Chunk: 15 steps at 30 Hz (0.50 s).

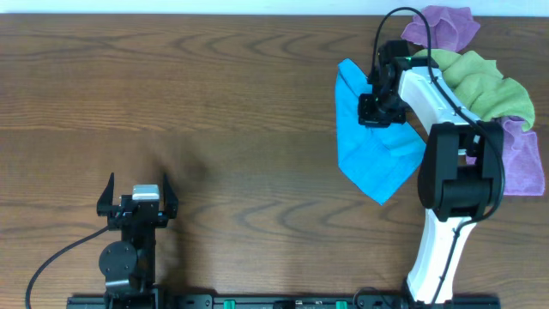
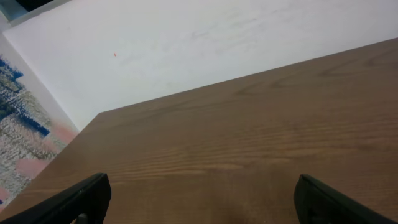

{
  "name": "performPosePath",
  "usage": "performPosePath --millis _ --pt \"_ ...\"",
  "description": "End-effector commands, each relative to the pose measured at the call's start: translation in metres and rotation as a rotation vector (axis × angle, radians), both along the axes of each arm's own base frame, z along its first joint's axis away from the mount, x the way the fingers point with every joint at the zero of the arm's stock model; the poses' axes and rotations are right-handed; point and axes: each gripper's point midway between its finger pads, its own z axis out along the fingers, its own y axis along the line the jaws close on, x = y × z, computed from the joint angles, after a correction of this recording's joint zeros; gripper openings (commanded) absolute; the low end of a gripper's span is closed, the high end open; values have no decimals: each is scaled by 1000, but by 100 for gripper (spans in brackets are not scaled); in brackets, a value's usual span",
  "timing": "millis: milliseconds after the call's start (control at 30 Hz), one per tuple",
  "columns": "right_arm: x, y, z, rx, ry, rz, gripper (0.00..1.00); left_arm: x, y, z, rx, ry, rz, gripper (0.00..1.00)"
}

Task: Fold the cloth
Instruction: 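Carry the held blue cloth back left to the table center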

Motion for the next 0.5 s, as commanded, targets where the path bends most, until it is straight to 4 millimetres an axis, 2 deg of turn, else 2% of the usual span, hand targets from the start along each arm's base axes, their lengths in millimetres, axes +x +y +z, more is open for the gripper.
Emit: performPosePath --millis 0,133,200,333,467 --pt "-3 17 2 47 18 27 1 -2 1 -19 8 69 6 95" --pt "3 40 23 49 -17 82 1 -2 1 -19 8 69 6 95" --pt "7 59 38 53 -56 130 1 -2 1 -19 8 69 6 95" --pt "7 109 62 67 -125 256 1 -2 1 -19 8 69 6 95" --pt "-14 165 64 79 -134 389 1 -2 1 -19 8 69 6 95"
